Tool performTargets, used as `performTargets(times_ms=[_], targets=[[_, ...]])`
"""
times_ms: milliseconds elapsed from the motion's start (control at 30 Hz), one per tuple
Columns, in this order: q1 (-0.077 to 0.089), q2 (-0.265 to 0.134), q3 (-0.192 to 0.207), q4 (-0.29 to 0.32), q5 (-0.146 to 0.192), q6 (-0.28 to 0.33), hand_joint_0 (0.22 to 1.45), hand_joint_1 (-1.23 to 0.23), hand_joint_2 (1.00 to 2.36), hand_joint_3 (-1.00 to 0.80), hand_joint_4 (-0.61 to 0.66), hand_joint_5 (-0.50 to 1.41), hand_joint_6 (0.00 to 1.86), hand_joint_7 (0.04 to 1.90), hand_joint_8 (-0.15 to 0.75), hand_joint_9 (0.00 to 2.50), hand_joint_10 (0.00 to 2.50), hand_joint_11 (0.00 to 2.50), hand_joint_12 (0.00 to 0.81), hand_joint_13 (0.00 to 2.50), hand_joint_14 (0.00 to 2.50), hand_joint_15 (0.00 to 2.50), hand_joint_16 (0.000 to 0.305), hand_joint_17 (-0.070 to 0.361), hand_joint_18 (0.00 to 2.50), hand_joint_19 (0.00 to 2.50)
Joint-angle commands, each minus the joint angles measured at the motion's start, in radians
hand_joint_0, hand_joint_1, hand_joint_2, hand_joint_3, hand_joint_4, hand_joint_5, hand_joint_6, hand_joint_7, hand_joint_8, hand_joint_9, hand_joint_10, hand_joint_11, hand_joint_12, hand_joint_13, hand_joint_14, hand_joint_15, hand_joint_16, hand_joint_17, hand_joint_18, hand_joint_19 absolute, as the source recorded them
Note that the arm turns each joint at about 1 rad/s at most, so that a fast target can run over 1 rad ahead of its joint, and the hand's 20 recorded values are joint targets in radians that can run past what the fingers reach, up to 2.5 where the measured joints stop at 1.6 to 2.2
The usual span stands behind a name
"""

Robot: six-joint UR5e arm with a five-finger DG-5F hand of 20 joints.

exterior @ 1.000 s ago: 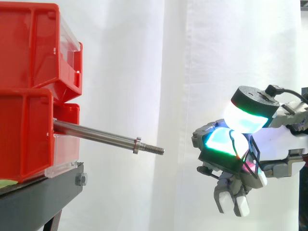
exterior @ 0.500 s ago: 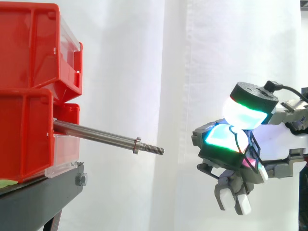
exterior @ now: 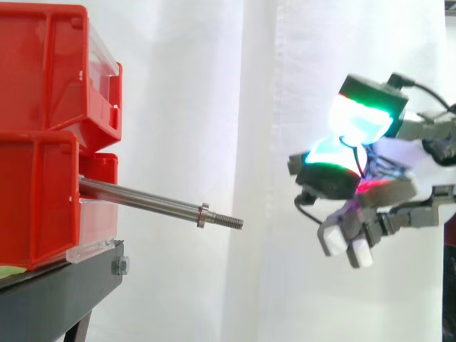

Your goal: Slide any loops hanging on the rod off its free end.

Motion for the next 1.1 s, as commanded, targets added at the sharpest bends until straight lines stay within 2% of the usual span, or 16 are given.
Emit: performTargets(times_ms=[0, 100, 200, 333, 467, 633, 1067], targets=[[0.0, 0.023, -0.001, -0.035, 0.006, -0.08, 0.62, -0.75, 1.02, -0.1, 0.06, -0.13, 0.92, 1.21, 0.364, 1.35, 0.02, 1.09, 0.42, 0.87, 0.01, 0.37, 0.056, 0.125, 0.83, 0.46], [0.0, 0.021, -0.001, -0.081, 0.009, -0.092, 0.63, -0.75, 1.02, -0.11, 0.06, -0.13, 0.92, 1.21, 0.357, 1.36, 0.02, 1.14, 0.416, 0.94, 0.02, 0.41, 0.055, 0.124, 0.83, 0.48], [0.003, 0.021, -0.001, -0.074, 0.029, -0.092, 0.63, -0.75, 1.02, -0.12, 0.06, -0.14, 0.92, 1.2, 0.348, 1.35, 0.02, 1.19, 0.405, 1.19, 0.02, 0.6, 0.055, 0.123, 0.86, 0.5], [0.006, 0.021, -0.004, -0.058, 0.044, -0.09, 0.63, -0.74, 1.02, -0.12, 0.06, -0.14, 0.92, 1.19, 0.35, 1.26, 0.02, 1.12, 0.399, 1.31, 0.02, 0.75, 0.054, 0.123, 0.88, 0.51], [0.009, 0.02, -0.007, -0.039, 0.049, -0.092, 0.63, -0.74, 1.02, -0.12, 0.06, -0.14, 0.92, 1.19, 0.346, 1.2, 0.02, 1.03, 0.399, 1.29, 0.02, 0.74, 0.054, 0.122, 0.88, 0.5], [0.009, 0.02, -0.007, -0.025, 0.054, -0.092, 0.63, -0.74, 1.02, -0.12, 0.05, -0.14, 0.92, 1.19, 0.342, 1.1, 0.02, 0.85, 0.41, 1.12, 0.02, 0.62, 0.053, 0.119, 0.87, 0.49], [0.018, 0.02, -0.007, -0.026, 0.061, -0.097, 0.63, -0.75, 1.02, -0.12, 0.05, -0.14, 0.92, 1.2, 0.339, 1.04, 0.02, 0.74, 0.417, 0.99, 0.02, 0.5, 0.052, 0.117, 0.86, 0.49]])
